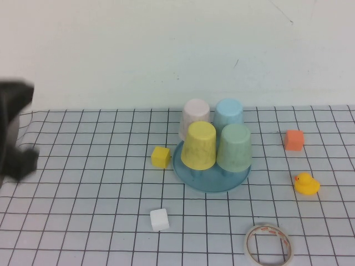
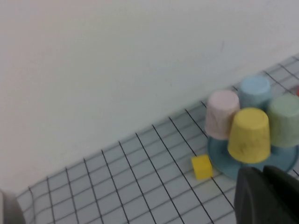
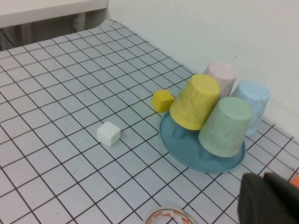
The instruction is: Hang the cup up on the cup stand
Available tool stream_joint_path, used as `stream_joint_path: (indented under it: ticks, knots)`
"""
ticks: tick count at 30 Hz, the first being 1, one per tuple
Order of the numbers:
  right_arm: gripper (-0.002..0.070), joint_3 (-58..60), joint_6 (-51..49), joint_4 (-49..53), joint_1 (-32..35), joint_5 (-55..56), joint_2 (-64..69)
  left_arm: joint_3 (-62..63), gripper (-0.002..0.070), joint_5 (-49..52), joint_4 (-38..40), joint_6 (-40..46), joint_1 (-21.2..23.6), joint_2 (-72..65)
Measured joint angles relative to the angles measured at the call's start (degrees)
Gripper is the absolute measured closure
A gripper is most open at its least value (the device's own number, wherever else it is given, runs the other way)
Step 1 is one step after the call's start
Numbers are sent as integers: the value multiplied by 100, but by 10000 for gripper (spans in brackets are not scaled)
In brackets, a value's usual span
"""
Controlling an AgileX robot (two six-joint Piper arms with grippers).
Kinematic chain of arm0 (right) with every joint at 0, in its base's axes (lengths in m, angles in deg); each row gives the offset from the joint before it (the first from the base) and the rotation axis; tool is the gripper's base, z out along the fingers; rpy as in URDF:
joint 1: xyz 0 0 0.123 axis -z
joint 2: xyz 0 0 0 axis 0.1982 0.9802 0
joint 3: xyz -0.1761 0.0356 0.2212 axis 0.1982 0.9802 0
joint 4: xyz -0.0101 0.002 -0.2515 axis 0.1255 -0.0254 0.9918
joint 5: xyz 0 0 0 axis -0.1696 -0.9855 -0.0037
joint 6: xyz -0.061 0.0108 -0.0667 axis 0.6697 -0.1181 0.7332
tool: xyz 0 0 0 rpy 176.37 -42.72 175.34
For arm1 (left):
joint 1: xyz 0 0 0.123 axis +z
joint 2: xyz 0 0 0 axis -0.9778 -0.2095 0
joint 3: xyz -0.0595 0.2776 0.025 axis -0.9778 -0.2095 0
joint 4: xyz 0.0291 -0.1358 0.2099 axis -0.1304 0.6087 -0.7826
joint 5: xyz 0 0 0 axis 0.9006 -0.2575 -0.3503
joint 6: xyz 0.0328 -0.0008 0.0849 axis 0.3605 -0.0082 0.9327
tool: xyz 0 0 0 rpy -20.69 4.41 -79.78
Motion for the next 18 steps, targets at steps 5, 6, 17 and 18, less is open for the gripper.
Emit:
stream_joint_path:
  ticks: [5, 6, 17, 18]
  knots:
    - [678, 0, 0, 0, 0, 0, 0, -1337, 675, -835, 337, 12, 0, 880]
    - [678, 0, 0, 0, 0, 0, 0, -1655, 675, -1144, 416, 12, 0, 1053]
    - [678, 0, 0, 13, 0, 0, 0, -4076, 675, -3433, 507, 12, 0, 1625]
    - [678, 0, 0, 13, 0, 0, 0, -4153, 675, -3475, 507, 12, 0, 1625]
